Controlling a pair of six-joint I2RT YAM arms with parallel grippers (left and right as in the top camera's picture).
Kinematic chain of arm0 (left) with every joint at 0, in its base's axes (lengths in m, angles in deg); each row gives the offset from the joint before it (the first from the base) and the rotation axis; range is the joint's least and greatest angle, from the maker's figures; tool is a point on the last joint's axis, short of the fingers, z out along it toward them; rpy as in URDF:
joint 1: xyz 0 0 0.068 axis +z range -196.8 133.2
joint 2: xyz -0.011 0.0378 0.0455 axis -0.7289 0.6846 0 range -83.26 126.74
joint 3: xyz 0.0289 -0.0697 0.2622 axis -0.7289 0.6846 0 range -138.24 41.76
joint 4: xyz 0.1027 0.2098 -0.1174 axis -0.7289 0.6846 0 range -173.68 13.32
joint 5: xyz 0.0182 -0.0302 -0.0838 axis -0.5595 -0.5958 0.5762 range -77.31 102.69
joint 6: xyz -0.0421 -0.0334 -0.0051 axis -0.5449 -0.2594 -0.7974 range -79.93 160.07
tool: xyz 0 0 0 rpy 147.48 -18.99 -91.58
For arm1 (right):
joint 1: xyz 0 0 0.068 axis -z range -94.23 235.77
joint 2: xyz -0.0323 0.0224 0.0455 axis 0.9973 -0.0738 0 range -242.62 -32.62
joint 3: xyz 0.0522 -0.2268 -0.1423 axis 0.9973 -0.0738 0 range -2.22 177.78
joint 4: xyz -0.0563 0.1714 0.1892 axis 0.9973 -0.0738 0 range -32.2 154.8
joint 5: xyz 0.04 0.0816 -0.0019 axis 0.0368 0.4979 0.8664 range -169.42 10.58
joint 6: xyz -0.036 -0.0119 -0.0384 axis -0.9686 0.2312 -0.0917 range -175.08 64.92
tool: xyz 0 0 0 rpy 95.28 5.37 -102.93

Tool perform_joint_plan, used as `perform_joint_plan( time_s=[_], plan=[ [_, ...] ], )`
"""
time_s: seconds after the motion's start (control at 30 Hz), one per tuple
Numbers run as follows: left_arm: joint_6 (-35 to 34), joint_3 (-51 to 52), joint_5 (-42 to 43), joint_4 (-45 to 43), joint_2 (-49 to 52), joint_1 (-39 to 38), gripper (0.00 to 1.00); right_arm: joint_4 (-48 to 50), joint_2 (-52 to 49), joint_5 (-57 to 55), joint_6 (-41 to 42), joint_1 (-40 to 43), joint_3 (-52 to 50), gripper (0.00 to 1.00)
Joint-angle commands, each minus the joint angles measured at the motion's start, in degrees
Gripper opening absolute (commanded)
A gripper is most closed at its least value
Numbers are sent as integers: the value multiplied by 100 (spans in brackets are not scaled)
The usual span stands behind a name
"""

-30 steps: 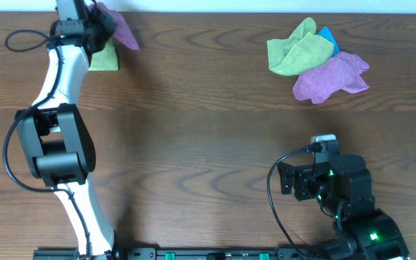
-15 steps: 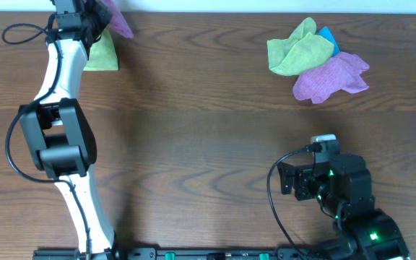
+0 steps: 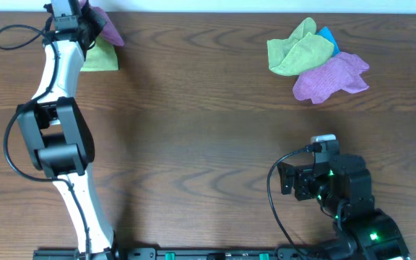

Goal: Fold the cloth
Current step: 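Lower the purple towel onto the green towel and adjust with left gripper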

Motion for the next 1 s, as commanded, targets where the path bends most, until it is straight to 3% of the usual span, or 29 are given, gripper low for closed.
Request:
perform_joint_plan(
  time_s=[0.0,0.97],
  plan=[
    [164,-151,-267,96,59,122,6,-7,4,-79,98,50,-28,99],
    [247,-109,-780,898,59,334,6,-4,4,-79,98,50,-28,99]
  ],
)
